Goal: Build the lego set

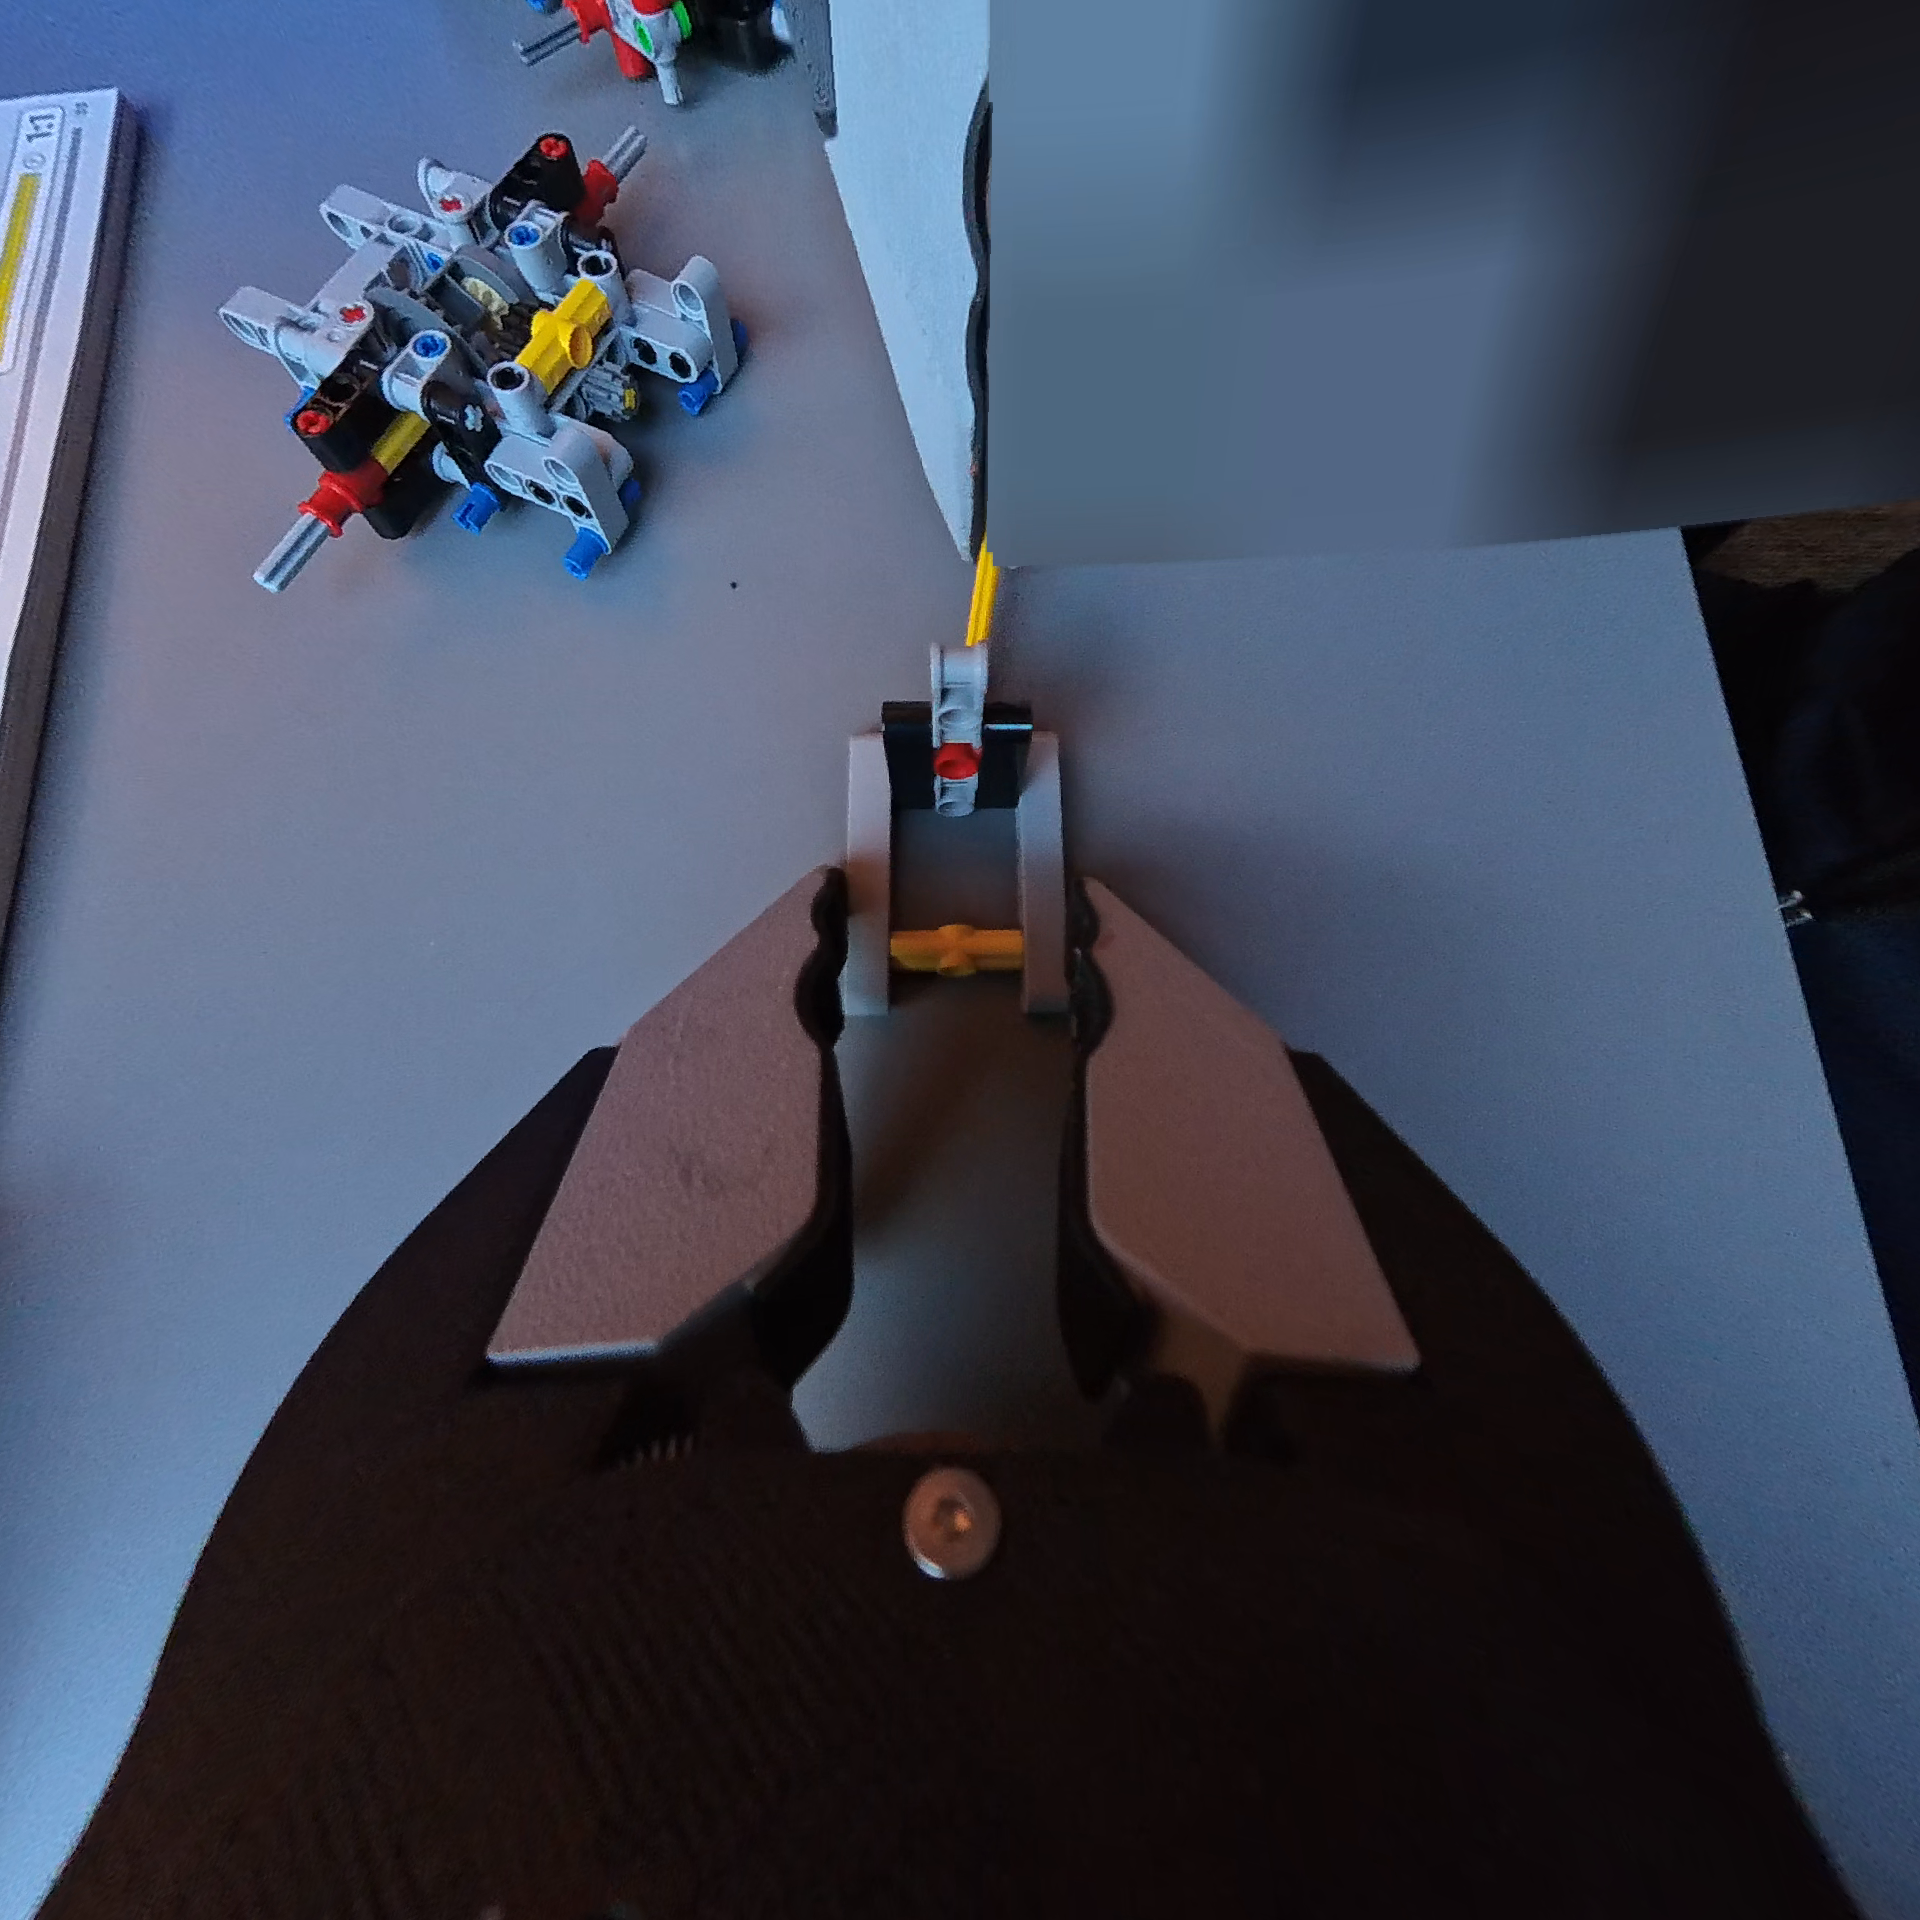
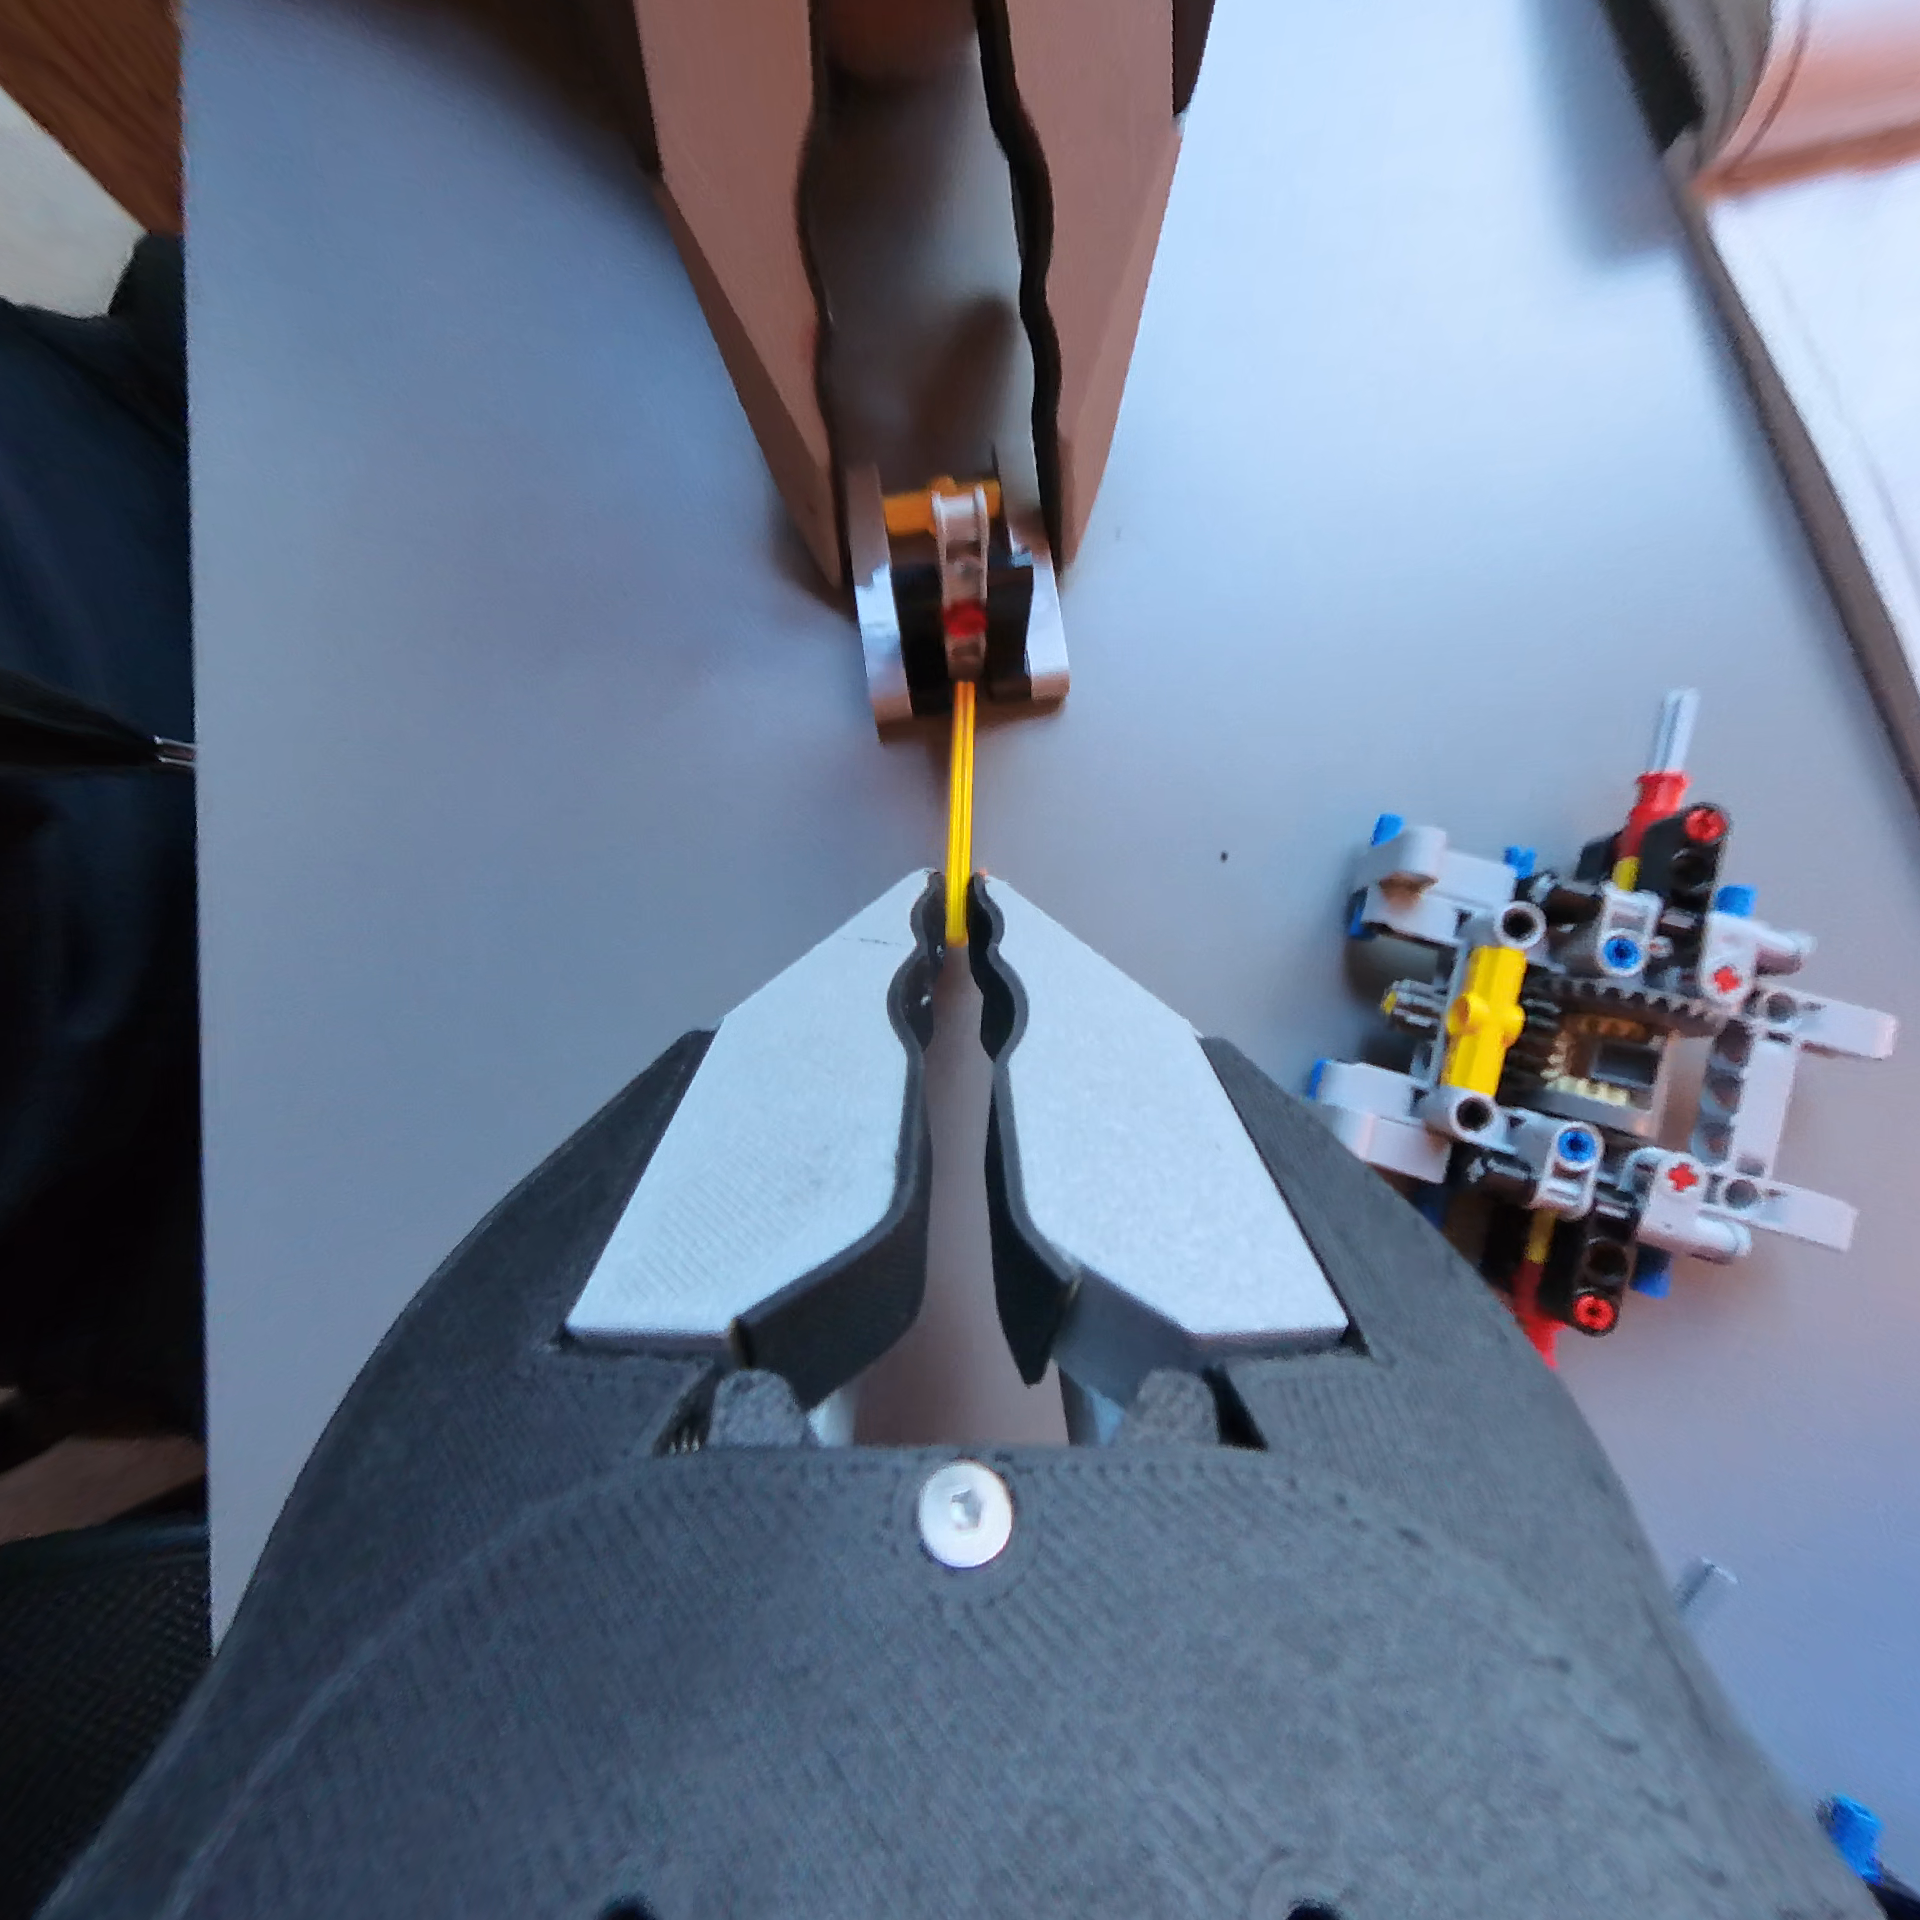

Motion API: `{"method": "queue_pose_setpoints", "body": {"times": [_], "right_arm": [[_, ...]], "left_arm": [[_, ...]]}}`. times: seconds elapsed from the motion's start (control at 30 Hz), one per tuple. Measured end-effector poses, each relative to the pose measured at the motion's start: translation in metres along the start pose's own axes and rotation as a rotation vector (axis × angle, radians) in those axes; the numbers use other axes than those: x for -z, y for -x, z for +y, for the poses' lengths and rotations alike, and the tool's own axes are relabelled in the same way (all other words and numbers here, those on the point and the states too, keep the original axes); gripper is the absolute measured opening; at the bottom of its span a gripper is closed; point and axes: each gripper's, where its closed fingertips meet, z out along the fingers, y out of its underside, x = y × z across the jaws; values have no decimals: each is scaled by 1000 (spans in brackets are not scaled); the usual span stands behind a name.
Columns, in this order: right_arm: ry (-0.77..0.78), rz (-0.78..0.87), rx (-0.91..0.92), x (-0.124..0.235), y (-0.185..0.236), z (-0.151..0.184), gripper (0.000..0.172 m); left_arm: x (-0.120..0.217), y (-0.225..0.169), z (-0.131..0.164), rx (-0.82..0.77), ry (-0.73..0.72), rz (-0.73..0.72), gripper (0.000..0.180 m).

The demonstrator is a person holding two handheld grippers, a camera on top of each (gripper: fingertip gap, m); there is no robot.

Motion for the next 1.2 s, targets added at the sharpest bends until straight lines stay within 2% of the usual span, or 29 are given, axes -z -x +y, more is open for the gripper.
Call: {"method": "queue_pose_setpoints", "body": {"times": [0.83, 1.0, 1.07, 1.2], "right_arm": [[-26, -35, 17, -9, 2, -2, 1], [-17, -8, 32, -1, -2, 5, 1], [-38, 11, 12, 7, -6, 6, 1], [-115, 24, -44, 23, -10, 0, 1]], "left_arm": [[-1, -4, 0, -26, 1, 25, 39], [1, -3, 1, -32, 2, 29, 39], [6, -2, -2, -19, -36, 45, 39], [33, -3, -24, -63, -258, 94, 39]]}}
